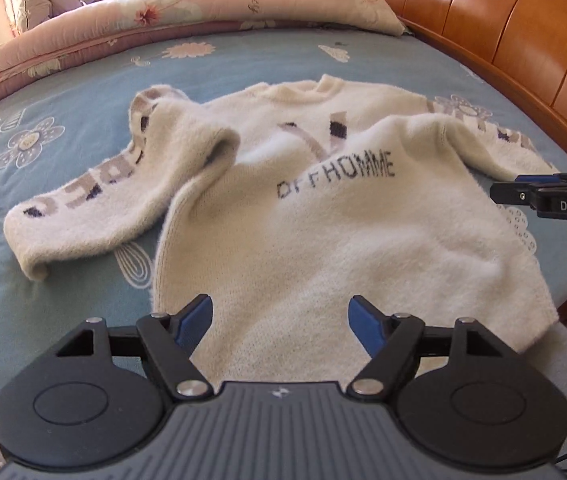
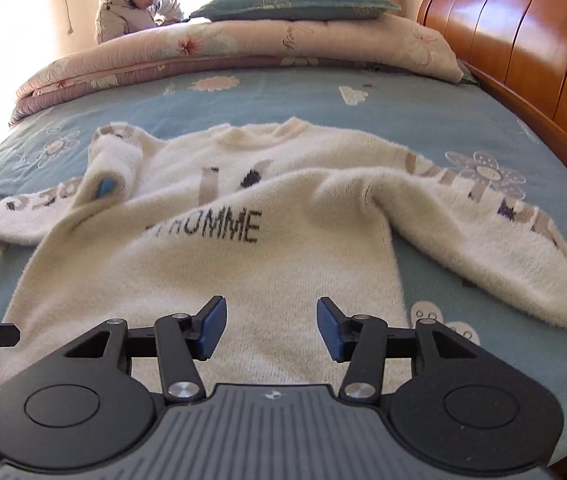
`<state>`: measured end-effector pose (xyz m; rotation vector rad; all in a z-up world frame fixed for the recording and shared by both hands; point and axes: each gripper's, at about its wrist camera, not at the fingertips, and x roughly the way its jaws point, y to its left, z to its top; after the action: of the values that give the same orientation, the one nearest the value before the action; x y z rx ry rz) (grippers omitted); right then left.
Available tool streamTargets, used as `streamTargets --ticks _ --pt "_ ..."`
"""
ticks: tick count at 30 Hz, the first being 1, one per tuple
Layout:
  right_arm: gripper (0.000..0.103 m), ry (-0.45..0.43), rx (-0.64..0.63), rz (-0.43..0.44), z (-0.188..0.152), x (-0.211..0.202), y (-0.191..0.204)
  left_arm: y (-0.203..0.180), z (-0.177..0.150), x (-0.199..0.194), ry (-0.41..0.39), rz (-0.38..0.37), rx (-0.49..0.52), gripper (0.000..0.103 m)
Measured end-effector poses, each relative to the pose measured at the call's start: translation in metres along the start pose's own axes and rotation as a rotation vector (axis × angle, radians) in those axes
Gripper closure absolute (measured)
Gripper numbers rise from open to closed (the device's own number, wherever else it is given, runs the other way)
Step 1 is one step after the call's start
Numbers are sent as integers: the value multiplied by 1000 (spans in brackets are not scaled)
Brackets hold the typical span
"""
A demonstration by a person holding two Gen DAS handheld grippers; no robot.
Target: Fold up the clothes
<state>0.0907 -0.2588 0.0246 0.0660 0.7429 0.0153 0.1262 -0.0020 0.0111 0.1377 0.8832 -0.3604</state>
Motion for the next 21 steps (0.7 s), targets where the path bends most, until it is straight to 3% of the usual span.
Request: streamTargets --ticks 4,6,13,17,19,21 --pt "36 -115 -14 -13 32 -40 9 -11 33 -19 -72 -7 -16 19" --pt "35 -115 -16 -22 33 -39 15 -15 39 -16 -77 -20 -23 19" --pt "30 50 -28 -92 -7 44 40 -20 4 45 -10 -48 -49 18" --pt "30 71 -40 -129 -25 93 51 -21 -7 88 7 18 -20 19" --pt "29 61 -57 -148 -32 110 55 -19 -6 96 -42 39 -42 19" --pt "20 71 -48 -151 -41 121 53 -16 -6 107 -51 47 -65 18"
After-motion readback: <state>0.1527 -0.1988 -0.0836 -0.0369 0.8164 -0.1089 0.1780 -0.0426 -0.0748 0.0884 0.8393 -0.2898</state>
